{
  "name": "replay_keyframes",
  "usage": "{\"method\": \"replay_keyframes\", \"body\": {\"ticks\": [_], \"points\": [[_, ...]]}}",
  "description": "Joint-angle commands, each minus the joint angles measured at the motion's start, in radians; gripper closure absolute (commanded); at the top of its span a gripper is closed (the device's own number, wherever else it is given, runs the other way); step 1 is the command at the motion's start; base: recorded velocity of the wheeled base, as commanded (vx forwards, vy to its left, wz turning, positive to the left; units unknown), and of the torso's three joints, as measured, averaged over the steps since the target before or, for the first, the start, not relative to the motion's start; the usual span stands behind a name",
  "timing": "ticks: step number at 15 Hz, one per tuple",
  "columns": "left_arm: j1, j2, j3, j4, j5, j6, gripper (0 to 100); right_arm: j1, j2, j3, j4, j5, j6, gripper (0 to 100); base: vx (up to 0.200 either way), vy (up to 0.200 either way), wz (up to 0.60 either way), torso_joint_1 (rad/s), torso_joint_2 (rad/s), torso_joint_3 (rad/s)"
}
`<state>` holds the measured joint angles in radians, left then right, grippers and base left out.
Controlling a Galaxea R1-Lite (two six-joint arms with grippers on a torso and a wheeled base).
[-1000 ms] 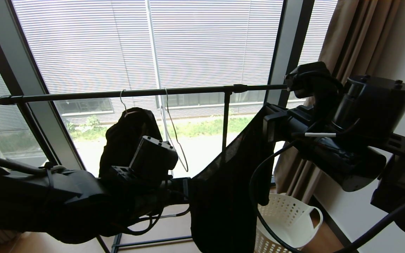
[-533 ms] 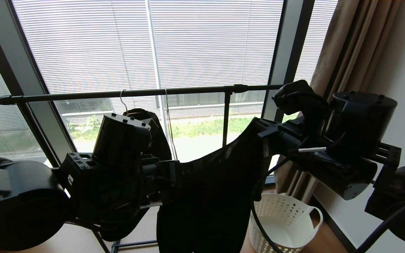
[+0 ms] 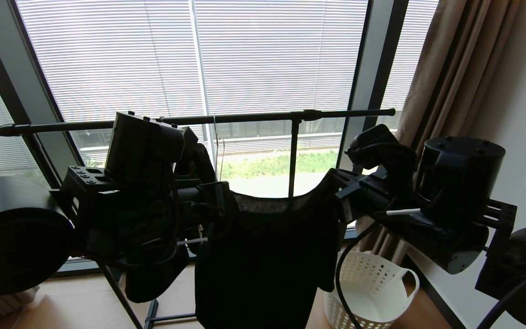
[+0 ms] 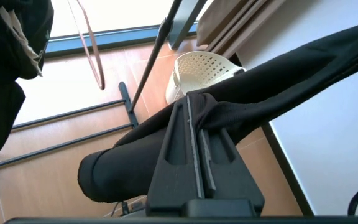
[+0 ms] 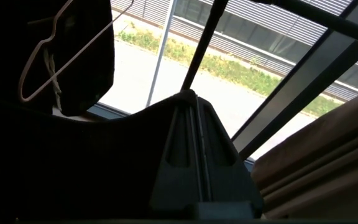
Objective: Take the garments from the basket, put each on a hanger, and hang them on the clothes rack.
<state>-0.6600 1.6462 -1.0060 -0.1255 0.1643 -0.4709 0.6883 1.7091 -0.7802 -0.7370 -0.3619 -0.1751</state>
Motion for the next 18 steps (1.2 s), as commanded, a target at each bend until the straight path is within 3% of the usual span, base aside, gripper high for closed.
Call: {"method": "replay_keyframes", "body": {"ticks": [1,3,7,8,10,14,16,18], "points": [[0.002,0.001,-0.01,-0.002,0.0,0.001,100,0.0,0.01,0.007,-0.001,0.0,-0.001,100,0.0,0.0,0.0,0.0,0.0,0.0],[0.005,0.007,-0.062,0.003,0.0,0.008,100,0.0,0.03,0.03,-0.007,0.003,-0.034,100,0.0,0.0,0.0,0.0,0.0,0.0],[0.016,0.009,-0.171,0.112,0.0,0.014,100,0.0,0.043,0.078,-0.015,0.054,-0.086,100,0.0,0.0,0.0,0.0,0.0,0.0],[0.016,0.009,-0.189,0.113,-0.002,0.014,100,0.0,0.043,0.085,-0.015,0.064,-0.092,0,0.0,0.0,0.0,0.0,0.0,0.0],[0.014,0.015,-0.201,0.115,-0.002,0.015,100,0.002,0.043,0.114,-0.015,0.101,-0.115,0,0.0,0.0,0.0,0.0,0.0,0.0],[0.01,0.021,-0.201,0.115,0.0,0.015,100,0.002,0.027,0.194,-0.03,0.244,-0.213,0,0.0,0.0,0.0,0.0,0.0,0.0],[0.014,0.024,-0.203,0.115,0.001,0.015,100,0.0,0.033,0.24,-0.15,0.304,-0.228,0,0.0,0.0,0.0,0.0,0.0,0.0],[0.019,0.032,-0.203,0.113,0.001,0.014,100,0.0,0.038,0.259,-0.188,0.336,-0.247,0,0.0,0.0,0.0,0.0,0.0,0.0]]}}
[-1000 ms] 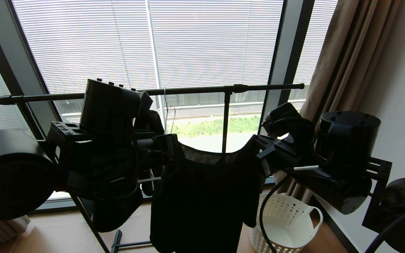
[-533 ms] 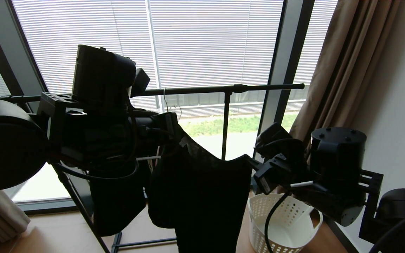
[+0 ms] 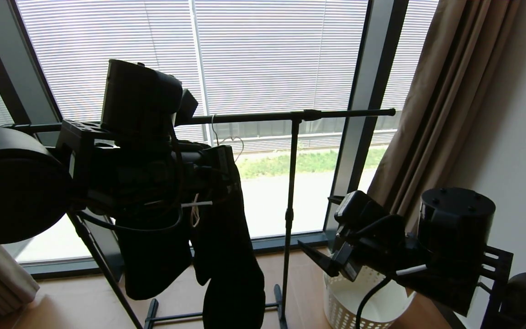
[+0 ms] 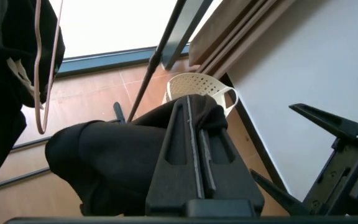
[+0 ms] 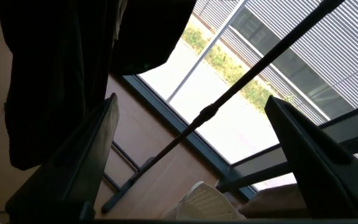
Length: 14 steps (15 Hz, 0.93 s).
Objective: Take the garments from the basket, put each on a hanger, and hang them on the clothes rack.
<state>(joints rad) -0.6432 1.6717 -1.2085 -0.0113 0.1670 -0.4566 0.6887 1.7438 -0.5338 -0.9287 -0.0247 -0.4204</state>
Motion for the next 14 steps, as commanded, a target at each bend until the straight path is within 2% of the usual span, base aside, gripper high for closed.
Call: {"method": "replay_keyframes", "body": {"ticks": [1,3,4,6,9,14], "points": [[0.002,0.013,0.01,-0.001,0.005,-0.001,100,0.006,0.014,0.005,-0.044,0.006,0.003,0,0.0,0.0,0.0,0.0,0.0,0.0],[-0.01,0.01,0.017,-0.001,0.005,-0.001,100,0.045,0.02,-0.012,-0.053,-0.018,0.034,0,0.0,0.0,0.0,0.0,0.0,0.0],[-0.027,0.01,0.018,-0.001,0.005,-0.001,100,0.121,0.02,-0.037,-0.055,-0.113,0.109,0,0.0,0.0,0.0,0.0,0.0,0.0],[-0.042,0.01,0.026,-0.001,0.005,-0.001,100,0.193,0.025,-0.086,-0.059,-0.179,0.204,0,0.0,0.0,0.0,0.0,0.0,0.0],[-0.062,0.008,0.043,-0.001,0.009,-0.001,100,0.219,0.052,-0.146,-0.058,-0.233,0.295,0,0.0,0.0,0.0,0.0,0.0,0.0],[-0.079,0.006,0.044,-0.001,0.011,0.001,100,0.221,0.14,-0.19,-0.062,-0.284,0.313,0,0.0,0.0,0.0,0.0,0.0,0.0]]}}
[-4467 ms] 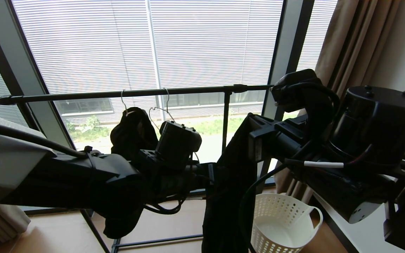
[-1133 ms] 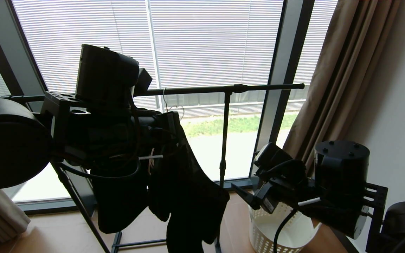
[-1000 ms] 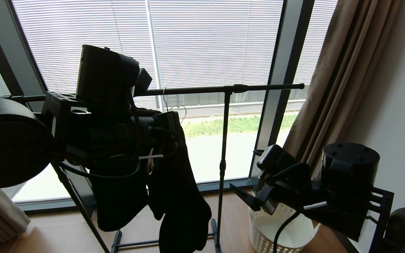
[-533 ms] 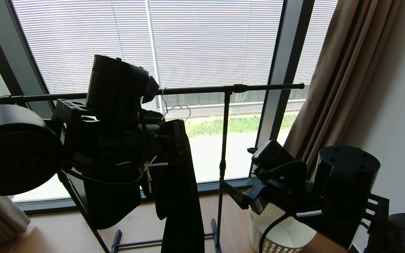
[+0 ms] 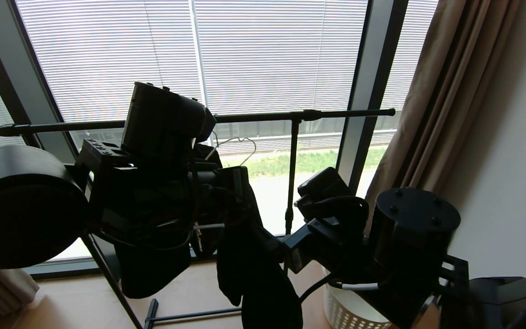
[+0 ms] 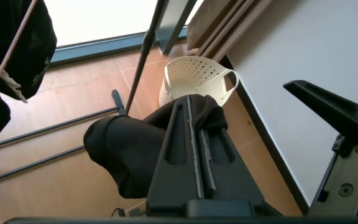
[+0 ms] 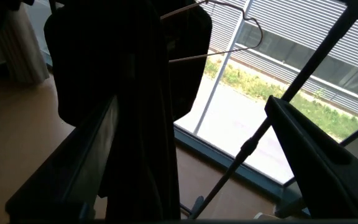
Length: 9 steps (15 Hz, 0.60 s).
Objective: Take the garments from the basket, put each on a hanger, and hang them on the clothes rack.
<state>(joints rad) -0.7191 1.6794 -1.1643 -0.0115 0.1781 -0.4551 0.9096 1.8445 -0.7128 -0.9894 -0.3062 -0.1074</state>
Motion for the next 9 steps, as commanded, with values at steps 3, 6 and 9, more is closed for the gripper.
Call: {"method": "replay_keyframes", "body": {"ticks": [3,6,9], "points": [[-0.014,-0.003,0.014,-0.001,0.0,0.0,100,-0.003,0.084,-0.019,-0.02,-0.008,0.0,0,0.0,0.0,0.0,0.0,0.0,0.0],[-0.013,-0.01,0.015,0.001,0.0,0.0,100,-0.041,0.13,-0.037,-0.02,-0.008,0.0,0,0.0,0.0,0.0,0.0,0.0,0.0],[-0.009,-0.03,0.017,0.002,0.0,0.001,100,-0.092,0.174,-0.056,-0.02,-0.01,-0.001,0,0.0,0.0,0.0,0.0,0.0,0.0]]}}
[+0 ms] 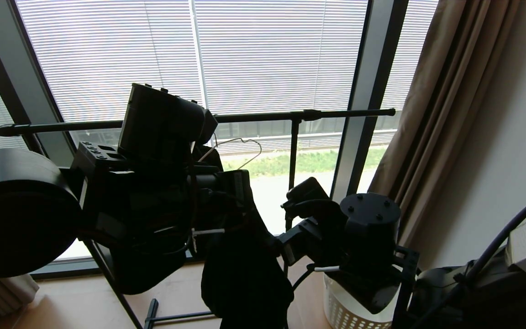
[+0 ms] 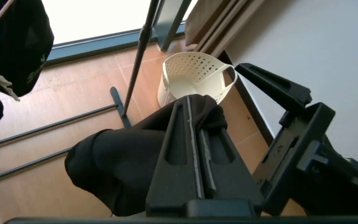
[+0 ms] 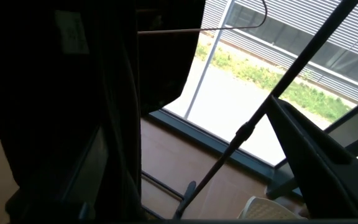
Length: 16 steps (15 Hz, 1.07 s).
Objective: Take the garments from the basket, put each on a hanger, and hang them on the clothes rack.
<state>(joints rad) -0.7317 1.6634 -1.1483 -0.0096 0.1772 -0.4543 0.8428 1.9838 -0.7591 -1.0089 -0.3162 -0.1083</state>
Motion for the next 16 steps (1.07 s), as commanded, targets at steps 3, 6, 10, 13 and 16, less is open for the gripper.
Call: {"method": "replay_keyframes", "body": {"ticks": [3,6,10,13,16], "points": [[0.006,-0.033,0.022,0.0,-0.001,0.0,100,-0.057,0.063,-0.02,0.0,0.0,-0.002,0,0.0,0.0,0.0,0.0,0.0,0.0],[0.012,-0.05,0.032,0.0,-0.001,0.0,100,-0.07,0.07,-0.022,0.001,0.0,-0.002,0,0.0,0.0,0.0,0.0,0.0,0.0],[0.035,-0.07,0.062,0.0,-0.001,0.017,100,-0.091,0.067,-0.022,0.001,0.0,-0.004,0,0.0,0.0,0.0,0.0,0.0,0.0],[0.044,-0.07,0.068,0.0,-0.001,0.017,100,-0.096,0.064,-0.02,0.0,0.0,-0.005,100,0.0,0.0,0.0,0.0,0.0,0.0],[0.071,-0.068,0.096,0.0,-0.004,0.019,100,-0.119,0.052,-0.031,0.0,0.0,-0.005,100,0.0,0.0,0.0,0.0,0.0,0.0]]}}
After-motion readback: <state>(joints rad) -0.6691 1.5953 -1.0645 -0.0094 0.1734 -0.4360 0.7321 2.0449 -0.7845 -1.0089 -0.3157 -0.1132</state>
